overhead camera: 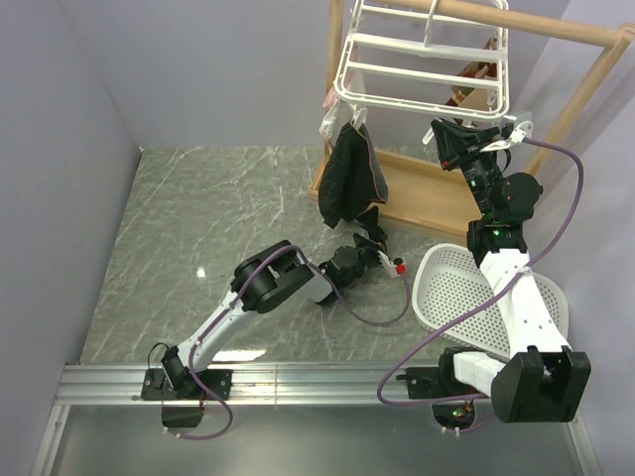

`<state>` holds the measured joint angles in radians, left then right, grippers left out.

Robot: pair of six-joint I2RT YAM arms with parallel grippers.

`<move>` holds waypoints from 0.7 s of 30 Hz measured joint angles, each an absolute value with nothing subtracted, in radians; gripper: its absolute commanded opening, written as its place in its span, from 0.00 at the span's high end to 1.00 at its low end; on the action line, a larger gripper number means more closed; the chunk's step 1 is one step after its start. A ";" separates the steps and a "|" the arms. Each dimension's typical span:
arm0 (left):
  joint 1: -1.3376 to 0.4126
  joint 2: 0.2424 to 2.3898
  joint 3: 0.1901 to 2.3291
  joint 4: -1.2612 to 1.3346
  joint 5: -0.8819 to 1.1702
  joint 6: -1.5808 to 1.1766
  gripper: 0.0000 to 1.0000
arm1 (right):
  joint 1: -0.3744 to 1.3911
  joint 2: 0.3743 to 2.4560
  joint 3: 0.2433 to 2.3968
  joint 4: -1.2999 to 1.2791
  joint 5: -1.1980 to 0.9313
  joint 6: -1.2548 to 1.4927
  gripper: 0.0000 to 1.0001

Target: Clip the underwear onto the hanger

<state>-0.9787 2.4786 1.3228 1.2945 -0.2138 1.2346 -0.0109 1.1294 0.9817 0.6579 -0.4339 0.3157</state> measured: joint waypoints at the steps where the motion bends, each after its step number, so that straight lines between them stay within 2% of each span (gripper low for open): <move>1: -0.979 2.483 1.327 1.298 -0.209 1.249 0.01 | -0.011 1.129 0.982 0.658 -0.434 0.316 1.00; 12: -0.979 2.491 1.311 1.328 -0.198 1.324 0.01 | -0.011 1.130 0.982 0.658 -0.434 0.316 1.00; 21: -1.018 2.365 1.126 1.320 -0.205 1.311 0.01 | -0.011 1.130 0.982 0.658 -0.434 0.316 1.00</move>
<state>-1.0183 2.3653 1.1255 1.3205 -0.2047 1.3113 -0.0109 1.1297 0.9817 0.6579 -0.4339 0.3164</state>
